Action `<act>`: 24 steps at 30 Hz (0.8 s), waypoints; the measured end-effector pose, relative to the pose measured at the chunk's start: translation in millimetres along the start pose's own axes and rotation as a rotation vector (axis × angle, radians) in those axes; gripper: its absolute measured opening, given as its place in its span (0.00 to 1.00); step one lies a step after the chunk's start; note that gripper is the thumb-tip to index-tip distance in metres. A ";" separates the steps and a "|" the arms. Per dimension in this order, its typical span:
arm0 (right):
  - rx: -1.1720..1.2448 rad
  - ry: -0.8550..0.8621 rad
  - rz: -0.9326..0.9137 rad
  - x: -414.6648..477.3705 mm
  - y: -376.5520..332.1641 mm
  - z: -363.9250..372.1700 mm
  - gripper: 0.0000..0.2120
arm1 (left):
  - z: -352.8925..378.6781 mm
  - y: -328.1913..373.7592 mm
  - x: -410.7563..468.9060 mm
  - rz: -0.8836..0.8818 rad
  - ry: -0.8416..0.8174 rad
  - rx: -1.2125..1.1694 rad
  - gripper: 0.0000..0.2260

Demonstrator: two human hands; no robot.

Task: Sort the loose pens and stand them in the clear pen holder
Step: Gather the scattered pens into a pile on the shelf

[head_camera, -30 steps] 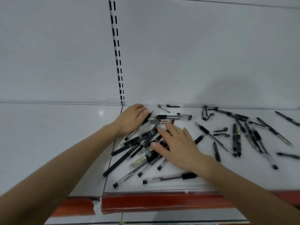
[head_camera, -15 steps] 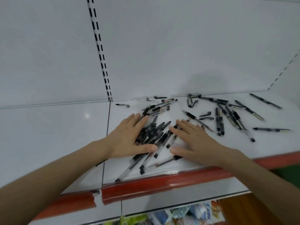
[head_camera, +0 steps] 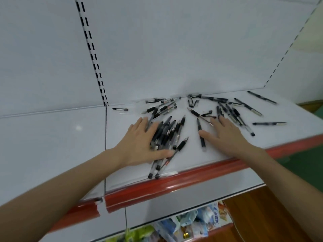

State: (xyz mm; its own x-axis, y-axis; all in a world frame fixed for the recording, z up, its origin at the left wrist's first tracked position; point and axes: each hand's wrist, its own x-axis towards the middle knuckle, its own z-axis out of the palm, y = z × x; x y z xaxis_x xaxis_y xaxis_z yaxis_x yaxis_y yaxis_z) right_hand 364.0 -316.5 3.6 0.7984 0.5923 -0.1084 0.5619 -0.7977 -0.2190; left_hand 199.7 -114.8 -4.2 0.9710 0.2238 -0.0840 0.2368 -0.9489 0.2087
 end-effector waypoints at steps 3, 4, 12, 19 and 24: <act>0.045 -0.019 -0.056 8.7 -2.4 6.3 0.35 | 3.9 14.9 18.3 -0.026 0.041 -0.023 0.49; 0.044 -0.011 -0.089 11.7 -4.7 7.4 0.33 | 5.3 20.1 25.3 -0.041 0.059 -0.039 0.48; 0.191 -0.066 -0.318 42.1 -7.4 0.5 0.25 | 17.1 70.2 78.7 -0.241 0.135 -0.098 0.41; 0.252 -0.211 -0.423 26.6 47.1 -39.6 0.32 | -3.5 61.7 34.1 -0.164 -0.002 -0.154 0.50; 0.052 -0.362 -0.570 15.8 52.9 -35.5 0.41 | 2.6 68.8 14.7 -0.182 -0.165 -0.018 0.55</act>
State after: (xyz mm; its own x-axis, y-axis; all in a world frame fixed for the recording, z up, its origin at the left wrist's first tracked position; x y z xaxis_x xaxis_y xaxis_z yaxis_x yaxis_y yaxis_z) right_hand 414.0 -353.4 24.7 0.2528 0.9267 -0.2781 0.8552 -0.3484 -0.3838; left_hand 230.3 -177.4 6.4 0.8940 0.3503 -0.2793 0.4097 -0.8916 0.1929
